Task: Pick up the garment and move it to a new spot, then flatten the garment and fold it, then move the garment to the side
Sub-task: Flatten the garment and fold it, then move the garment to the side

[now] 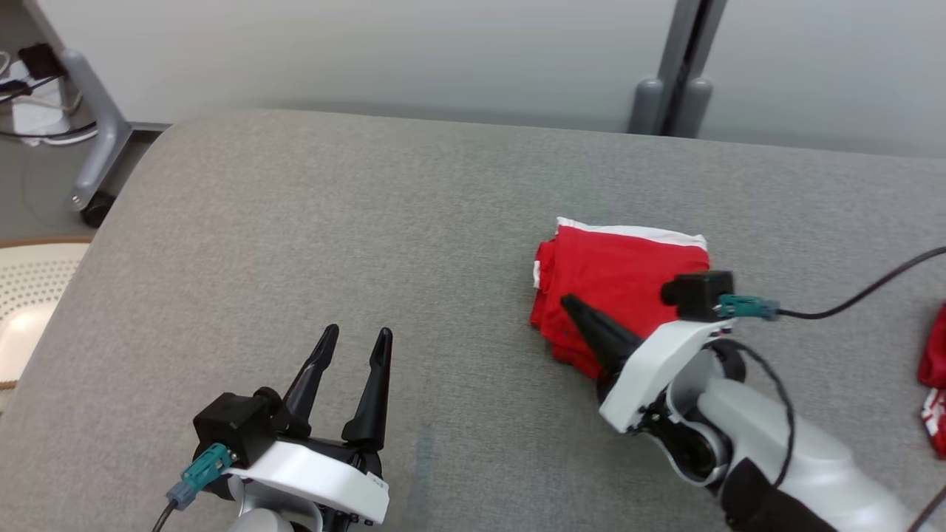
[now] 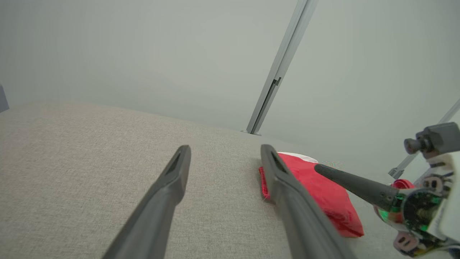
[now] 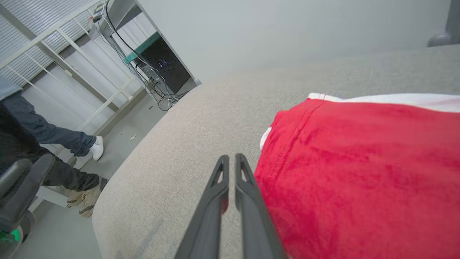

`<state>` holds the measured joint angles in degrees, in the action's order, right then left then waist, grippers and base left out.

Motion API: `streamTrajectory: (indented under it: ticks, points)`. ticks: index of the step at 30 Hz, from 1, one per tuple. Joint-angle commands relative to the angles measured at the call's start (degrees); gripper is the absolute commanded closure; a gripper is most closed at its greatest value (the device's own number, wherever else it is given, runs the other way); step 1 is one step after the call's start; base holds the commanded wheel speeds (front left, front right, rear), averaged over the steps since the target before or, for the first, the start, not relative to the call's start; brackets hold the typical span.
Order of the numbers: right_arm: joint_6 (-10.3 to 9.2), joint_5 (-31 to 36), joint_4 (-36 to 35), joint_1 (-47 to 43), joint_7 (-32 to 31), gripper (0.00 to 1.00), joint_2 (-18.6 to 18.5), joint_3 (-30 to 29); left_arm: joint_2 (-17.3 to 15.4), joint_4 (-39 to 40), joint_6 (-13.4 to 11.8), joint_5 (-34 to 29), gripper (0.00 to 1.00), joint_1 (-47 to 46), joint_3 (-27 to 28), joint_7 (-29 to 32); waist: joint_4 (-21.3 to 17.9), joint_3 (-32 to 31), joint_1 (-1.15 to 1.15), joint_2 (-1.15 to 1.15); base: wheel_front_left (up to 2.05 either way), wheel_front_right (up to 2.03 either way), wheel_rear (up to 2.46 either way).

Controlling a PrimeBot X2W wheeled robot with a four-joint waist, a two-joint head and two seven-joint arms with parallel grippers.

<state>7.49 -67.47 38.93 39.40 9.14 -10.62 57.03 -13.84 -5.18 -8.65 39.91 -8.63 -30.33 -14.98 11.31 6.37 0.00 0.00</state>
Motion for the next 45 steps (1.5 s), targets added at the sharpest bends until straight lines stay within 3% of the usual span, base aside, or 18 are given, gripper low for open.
streamTrajectory:
  ticks: [1,2,11,16,17,20,24,27,35,45]
  points:
    - [0.01,0.77,-1.91,0.02,1.62,0.33,-2.26,-0.85,-0.39,0.3,-0.2,-0.3,0.0,0.48,0.56,-0.17,-1.9,-0.99,0.0,0.0,0.0,0.0,0.0]
    - [0.01,1.15,-2.8,-0.11,2.13,0.0,-3.25,-1.32,-0.49,0.34,-0.23,-0.28,0.0,0.7,0.77,-0.18,-2.45,-1.34,0.0,0.0,0.0,0.0,0.0]
    - [0.01,3.75,-12.22,-3.92,5.17,0.0,-11.81,-8.98,-1.82,1.17,-1.17,0.2,0.0,2.32,3.3,-0.2,-6.92,-4.08,0.0,0.0,0.0,0.0,0.0]
    - [0.01,9.4,-15.34,-8.8,5.87,0.0,-14.94,-17.91,-3.3,2.17,-2.36,-0.72,0.0,3.54,5.12,-0.21,-9.43,-4.89,0.0,0.0,0.0,0.0,0.0]
    - [0.01,12.85,-15.69,-11.5,6.06,0.0,-15.33,-22.59,-3.47,2.4,-2.59,-1.06,0.0,3.68,5.37,-0.14,-9.93,-4.94,0.0,0.0,0.0,0.0,0.0]
    - [0.01,20.66,-17.05,-15.73,6.09,0.0,-14.65,-31.77,-3.3,3.18,-3.16,-1.95,0.0,3.68,6.37,-0.16,-10.42,-4.65,0.0,0.0,0.0,0.0,0.0]
    - [0.01,30.65,-21.47,-24.15,6.08,0.0,-10.29,-44.23,-2.91,4.17,-3.69,-4.5,0.0,4.28,7.91,-0.15,-10.77,-4.45,0.0,0.0,0.0,0.0,0.0]
    - [0.01,37.3,-25.72,-29.53,6.08,0.0,-6.43,-50.12,-3.07,3.94,-4.08,-7.7,0.0,5.11,9.17,-0.15,-11.02,-4.41,0.0,0.0,0.0,0.0,0.0]
    - [0.01,49.58,-33.88,-37.94,4.27,0.0,0.83,-55.55,0.19,3.17,-1.36,-12.37,0.0,7.63,13.83,-0.16,-11.11,-4.64,0.0,0.0,0.0,0.0,0.0]
    - [0.0,53.88,-39.05,-38.54,0.22,0.0,2.33,-57.43,2.74,1.96,1.17,-16.94,0.0,8.78,16.49,-0.16,-11.05,-5.64,0.0,0.0,0.0,0.0,0.0]
